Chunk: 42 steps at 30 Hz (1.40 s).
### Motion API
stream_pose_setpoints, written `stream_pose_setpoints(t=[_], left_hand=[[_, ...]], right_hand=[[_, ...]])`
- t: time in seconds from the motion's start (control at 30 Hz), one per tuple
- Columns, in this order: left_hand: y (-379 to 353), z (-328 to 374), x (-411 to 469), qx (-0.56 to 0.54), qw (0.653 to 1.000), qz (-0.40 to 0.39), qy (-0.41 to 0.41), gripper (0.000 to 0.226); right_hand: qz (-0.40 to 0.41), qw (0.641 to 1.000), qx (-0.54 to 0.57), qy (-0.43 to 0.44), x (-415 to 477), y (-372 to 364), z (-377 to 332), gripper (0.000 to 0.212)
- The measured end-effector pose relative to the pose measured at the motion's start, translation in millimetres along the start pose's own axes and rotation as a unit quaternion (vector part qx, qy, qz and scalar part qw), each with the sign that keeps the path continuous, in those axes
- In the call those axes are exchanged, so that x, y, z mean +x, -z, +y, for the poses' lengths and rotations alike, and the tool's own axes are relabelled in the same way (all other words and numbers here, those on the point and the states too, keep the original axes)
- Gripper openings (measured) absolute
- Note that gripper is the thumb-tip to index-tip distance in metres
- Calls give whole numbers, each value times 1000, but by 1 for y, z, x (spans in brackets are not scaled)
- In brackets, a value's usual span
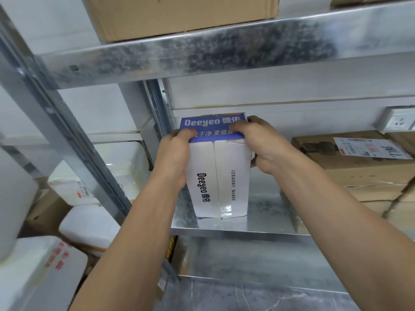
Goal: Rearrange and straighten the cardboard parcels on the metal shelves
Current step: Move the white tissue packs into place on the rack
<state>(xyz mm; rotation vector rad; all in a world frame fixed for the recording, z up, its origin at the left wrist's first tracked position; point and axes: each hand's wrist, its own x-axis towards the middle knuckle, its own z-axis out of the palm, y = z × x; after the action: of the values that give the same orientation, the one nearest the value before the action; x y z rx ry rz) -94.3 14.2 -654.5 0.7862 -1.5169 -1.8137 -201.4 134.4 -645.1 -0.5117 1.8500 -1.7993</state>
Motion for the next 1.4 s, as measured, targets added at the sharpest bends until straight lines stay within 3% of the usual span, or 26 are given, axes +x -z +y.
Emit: stream_pose_setpoints(t=[0.1, 0.2, 0.4, 0.57, 0.77, 0.87, 1.0, 1.1, 1.23, 1.4], left_hand=[[1, -3, -2, -2, 1000, 1, 3, 10], [3, -4, -5, -11, 1000, -9, 11, 27], [10, -9, -23, -74, 992, -97, 22, 42], [19, -21, -25, -107, 990, -81, 35, 58], [34, -73, -19, 34, 984, -10, 173, 54], [40, -93, -28, 30, 974, 21, 225, 36], [43, -102, -33, -37, 972, -14, 233, 33], [50, -101, -29, -26, 979, 12, 204, 29], [62, -93, -25, 30, 984, 52, 168, 29], [70, -79, -18, 29, 989, 81, 119, 21]], right_hand=[[-5, 1000, -1, 2, -5, 1, 1, 11], [-9, 1000, 12, 6, -11, 2, 2, 8], [-36, 998, 48, -6, -22, 11, 5, 7], [-21, 997, 77, 0, -29, 19, 5, 14], [-15, 985, 170, 21, -43, 34, 14, 18], [-29, 980, 197, 25, -47, 46, 20, 19], [-35, 974, 224, 24, -48, 57, 31, 19], [-17, 971, 237, 24, -44, 59, 36, 16], [67, 981, 171, 63, -34, 63, 46, 5], [137, 980, -42, 141, -21, 68, 65, 18]])
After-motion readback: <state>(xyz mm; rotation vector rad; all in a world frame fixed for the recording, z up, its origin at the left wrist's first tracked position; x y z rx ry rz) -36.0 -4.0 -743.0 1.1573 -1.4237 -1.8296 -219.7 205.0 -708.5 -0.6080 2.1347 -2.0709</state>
